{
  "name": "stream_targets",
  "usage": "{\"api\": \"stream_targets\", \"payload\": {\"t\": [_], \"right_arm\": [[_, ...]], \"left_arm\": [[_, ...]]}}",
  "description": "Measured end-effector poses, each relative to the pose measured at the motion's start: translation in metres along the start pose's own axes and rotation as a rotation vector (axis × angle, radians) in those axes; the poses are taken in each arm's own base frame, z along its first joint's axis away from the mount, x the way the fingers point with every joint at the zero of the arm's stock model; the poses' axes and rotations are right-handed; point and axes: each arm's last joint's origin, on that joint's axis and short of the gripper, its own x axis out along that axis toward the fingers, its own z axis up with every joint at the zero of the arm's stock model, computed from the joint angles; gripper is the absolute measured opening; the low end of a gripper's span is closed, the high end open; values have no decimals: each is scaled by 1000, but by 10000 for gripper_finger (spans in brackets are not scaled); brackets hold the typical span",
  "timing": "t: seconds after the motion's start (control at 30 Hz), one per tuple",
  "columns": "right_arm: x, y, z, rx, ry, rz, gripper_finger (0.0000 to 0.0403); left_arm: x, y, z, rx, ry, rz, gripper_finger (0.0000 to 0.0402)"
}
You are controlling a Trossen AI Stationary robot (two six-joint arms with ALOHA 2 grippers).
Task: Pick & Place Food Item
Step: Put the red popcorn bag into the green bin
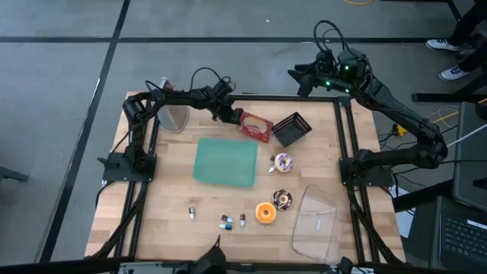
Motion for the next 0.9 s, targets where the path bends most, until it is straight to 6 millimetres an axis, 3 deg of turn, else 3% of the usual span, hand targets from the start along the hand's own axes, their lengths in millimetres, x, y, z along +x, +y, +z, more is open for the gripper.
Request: {"api": "stream_targets", "payload": {"t": [0.2, 0.47, 0.7, 0.9], "right_arm": [[0, 0, 3, -12, -28, 5, 185], [-1, -7, 5, -6, -37, -21, 185], [-2, -11, 6, 2, -43, -39, 185], [-3, -14, 7, 4, -46, -50, 185]], "left_arm": [[-22, -15, 18, 78, -127, -151, 2], [-64, -56, 29, 209, -294, -358, 2], [-107, -85, 19, 288, -336, -452, 2], [-149, -125, -10, 376, -292, -610, 1]]}}
